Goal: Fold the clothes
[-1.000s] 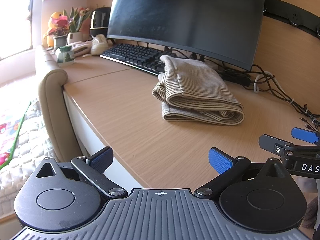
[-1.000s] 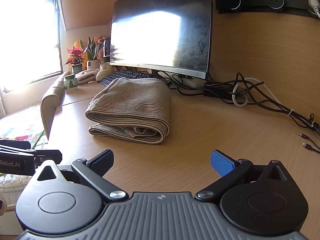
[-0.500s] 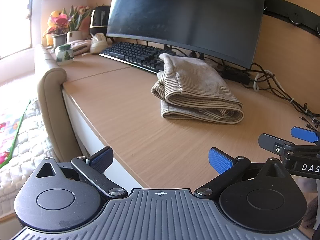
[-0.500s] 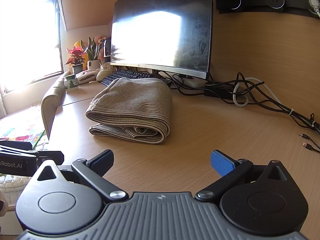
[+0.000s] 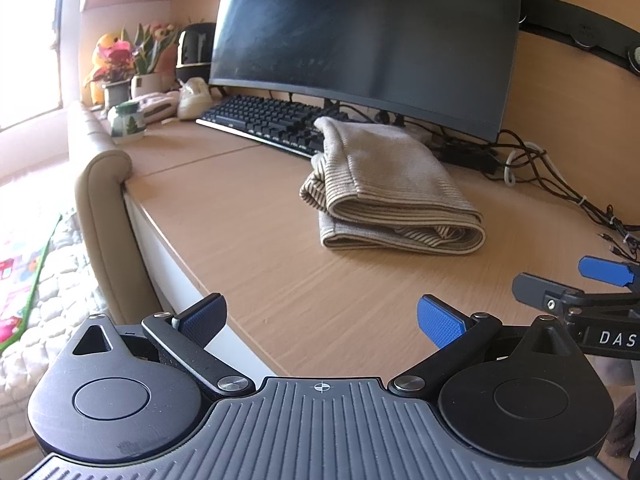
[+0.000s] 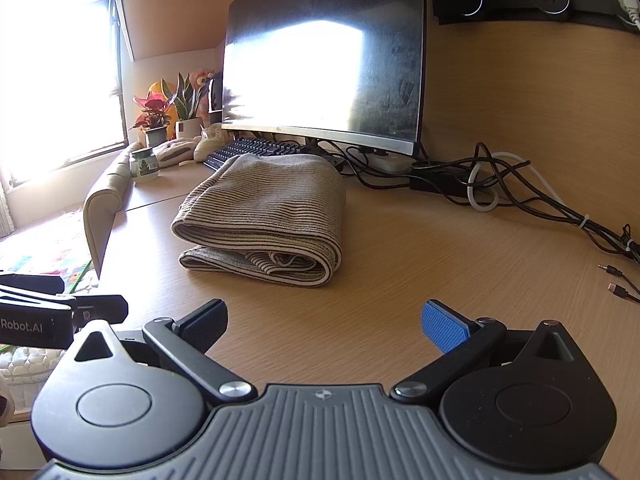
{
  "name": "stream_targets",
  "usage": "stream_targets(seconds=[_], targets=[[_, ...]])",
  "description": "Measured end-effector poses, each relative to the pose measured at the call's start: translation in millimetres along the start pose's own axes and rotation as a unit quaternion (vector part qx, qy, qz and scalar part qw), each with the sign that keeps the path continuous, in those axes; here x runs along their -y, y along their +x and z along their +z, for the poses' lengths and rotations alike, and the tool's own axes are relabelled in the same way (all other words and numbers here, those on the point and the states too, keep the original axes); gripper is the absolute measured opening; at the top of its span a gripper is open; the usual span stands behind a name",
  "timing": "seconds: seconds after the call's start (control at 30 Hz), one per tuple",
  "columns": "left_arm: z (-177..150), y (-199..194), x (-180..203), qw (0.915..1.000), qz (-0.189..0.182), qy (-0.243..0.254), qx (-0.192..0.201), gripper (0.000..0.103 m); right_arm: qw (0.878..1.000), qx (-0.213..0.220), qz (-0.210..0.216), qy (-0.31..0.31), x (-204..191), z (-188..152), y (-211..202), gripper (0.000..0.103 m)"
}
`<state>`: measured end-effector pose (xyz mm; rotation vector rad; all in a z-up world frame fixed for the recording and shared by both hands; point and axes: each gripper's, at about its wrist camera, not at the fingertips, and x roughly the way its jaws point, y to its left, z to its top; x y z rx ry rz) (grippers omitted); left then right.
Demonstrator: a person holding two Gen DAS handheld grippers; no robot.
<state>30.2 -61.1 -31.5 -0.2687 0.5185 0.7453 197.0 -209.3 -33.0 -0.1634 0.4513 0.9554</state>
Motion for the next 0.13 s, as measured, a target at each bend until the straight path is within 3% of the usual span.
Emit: stream_targets(seconds=[0.13], targets=[[7.5,-0.2,-2.3,1.0000,0.001,0.006,0.002,0.103,1.000,-0.002,0.002,0.002,1.0,-0.1,-0.2,0.103]])
